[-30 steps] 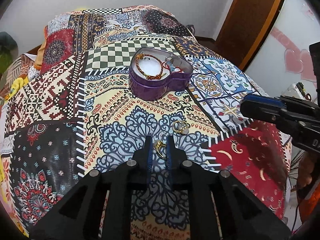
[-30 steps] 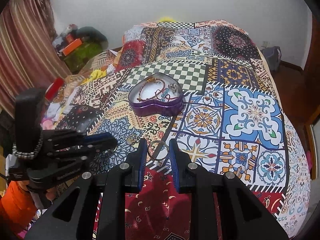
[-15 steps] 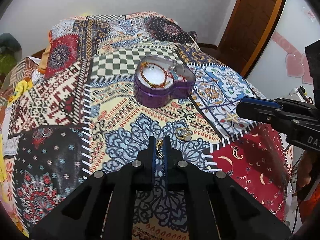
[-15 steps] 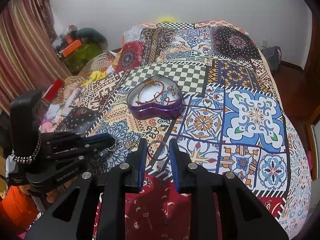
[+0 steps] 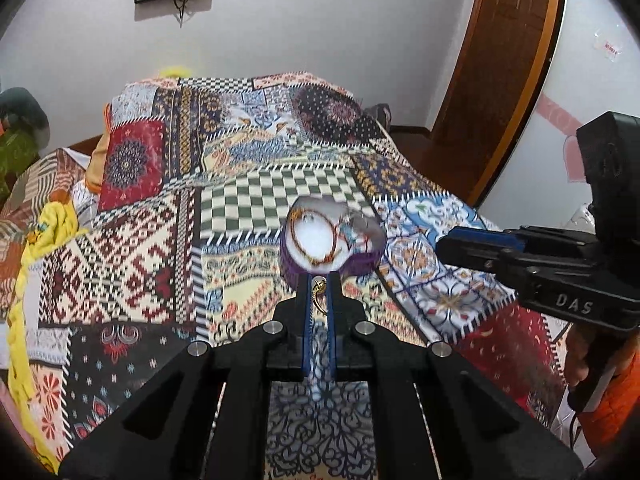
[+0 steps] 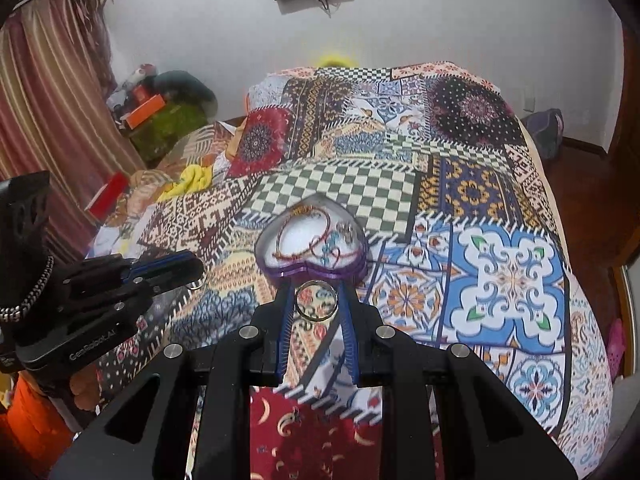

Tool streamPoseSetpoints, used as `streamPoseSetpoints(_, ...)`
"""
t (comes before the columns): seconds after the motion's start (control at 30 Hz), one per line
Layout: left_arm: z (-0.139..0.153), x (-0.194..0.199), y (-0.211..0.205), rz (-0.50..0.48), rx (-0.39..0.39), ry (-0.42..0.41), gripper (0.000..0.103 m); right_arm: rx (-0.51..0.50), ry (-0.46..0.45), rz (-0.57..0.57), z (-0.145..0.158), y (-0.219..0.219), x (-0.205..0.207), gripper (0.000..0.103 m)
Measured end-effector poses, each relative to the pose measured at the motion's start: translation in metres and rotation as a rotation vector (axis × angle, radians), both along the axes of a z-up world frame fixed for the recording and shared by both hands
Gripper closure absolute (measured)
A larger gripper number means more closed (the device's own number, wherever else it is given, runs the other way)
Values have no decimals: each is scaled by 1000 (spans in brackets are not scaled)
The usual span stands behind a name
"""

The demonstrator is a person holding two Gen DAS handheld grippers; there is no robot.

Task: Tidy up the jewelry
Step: 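Carry both items over the purple tin and open both tools to drop them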

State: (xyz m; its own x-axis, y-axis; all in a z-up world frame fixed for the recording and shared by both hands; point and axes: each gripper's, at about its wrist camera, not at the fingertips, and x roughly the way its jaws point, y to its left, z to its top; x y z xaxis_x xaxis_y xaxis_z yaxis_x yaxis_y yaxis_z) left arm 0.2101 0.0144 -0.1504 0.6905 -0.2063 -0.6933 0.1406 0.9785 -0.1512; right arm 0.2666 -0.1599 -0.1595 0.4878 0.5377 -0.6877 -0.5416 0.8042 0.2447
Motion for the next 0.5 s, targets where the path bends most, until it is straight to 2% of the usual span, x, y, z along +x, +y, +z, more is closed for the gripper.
streamPoseSetpoints(0.5, 0, 33, -3, -28, -2, -26, 98, -4, -32, 22, 6, 19, 33, 83)
